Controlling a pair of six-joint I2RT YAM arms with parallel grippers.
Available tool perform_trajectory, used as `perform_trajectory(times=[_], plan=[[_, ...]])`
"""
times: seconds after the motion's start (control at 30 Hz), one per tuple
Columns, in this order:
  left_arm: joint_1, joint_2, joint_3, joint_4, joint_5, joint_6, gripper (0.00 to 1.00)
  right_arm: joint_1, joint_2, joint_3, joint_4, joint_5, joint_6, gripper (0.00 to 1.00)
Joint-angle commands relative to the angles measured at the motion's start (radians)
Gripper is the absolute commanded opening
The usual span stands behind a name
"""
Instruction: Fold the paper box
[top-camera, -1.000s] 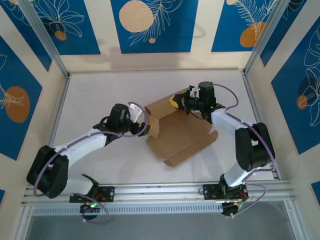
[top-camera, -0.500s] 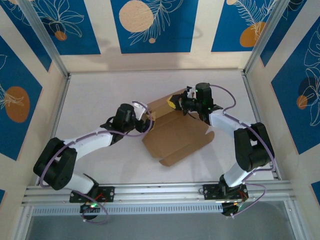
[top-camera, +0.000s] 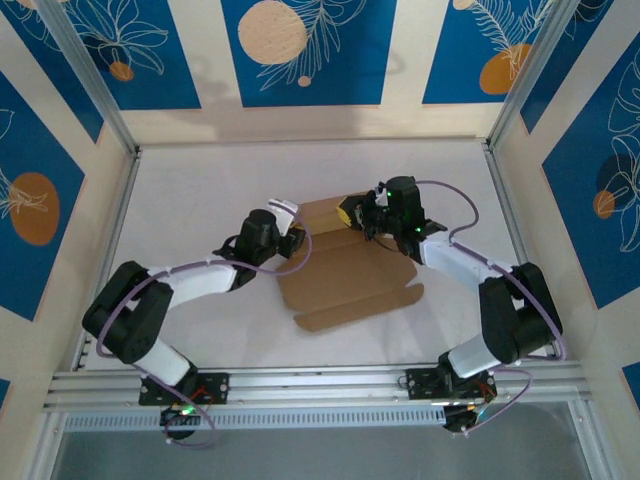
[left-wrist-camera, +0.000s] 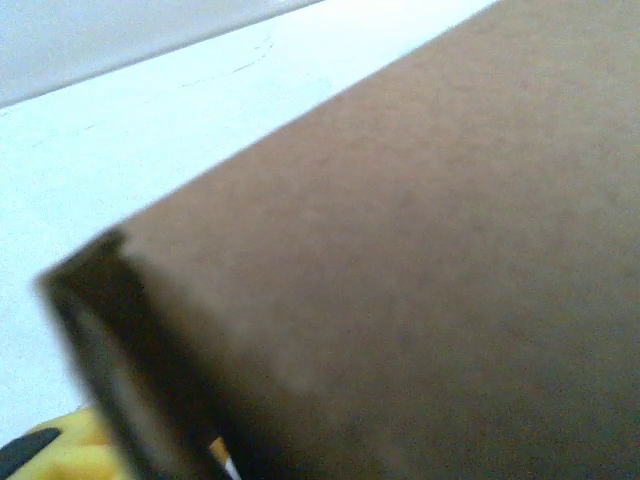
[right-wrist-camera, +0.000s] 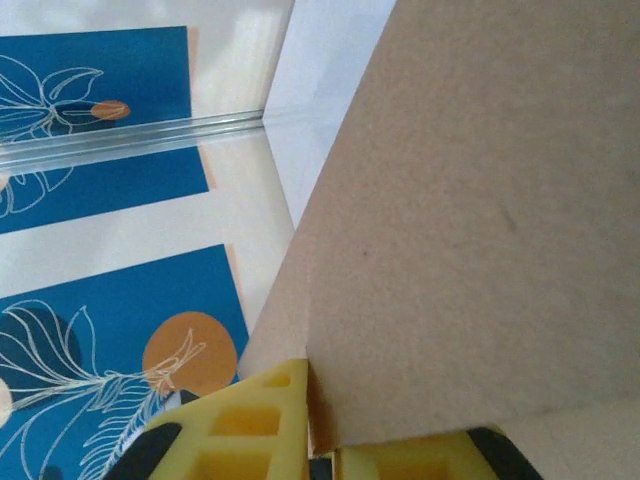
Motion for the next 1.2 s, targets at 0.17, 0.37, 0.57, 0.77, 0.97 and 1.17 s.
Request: perform_trajectory(times=[0.17,0.37,0.57,0.77,0.97,1.17], plan=[[0.013,0.107,0.022,0.178,-0.004,0.048,0.39,0.027,-0.066,0.065,-0.268,-0.047,-0.138,0.61],[0.02,0.155,0.033,0.243,0.055,0.038,0.36,0.039,-0.161,0.153,-0.514,-0.14,-0.385,0.62],[0.022,0.193,0.035,0.295,0.116,0.036,0.31,0.037,-0.171,0.299,-0.655,-0.18,-0.534,0.27],[0.024,0.214,0.037,0.321,0.124,0.049,0.27,0.044,0.068,0.51,-0.764,-0.112,-0.542,0.04],[0.027,0.231,0.041,0.36,0.128,0.04,0.25,0.091,0.159,0.481,-0.672,-0.06,-0.447,0.0],[0.027,0.256,0.06,0.381,0.151,0.027,0.25,0.066,0.182,0.403,-0.557,-0.061,-0.408,0.0]])
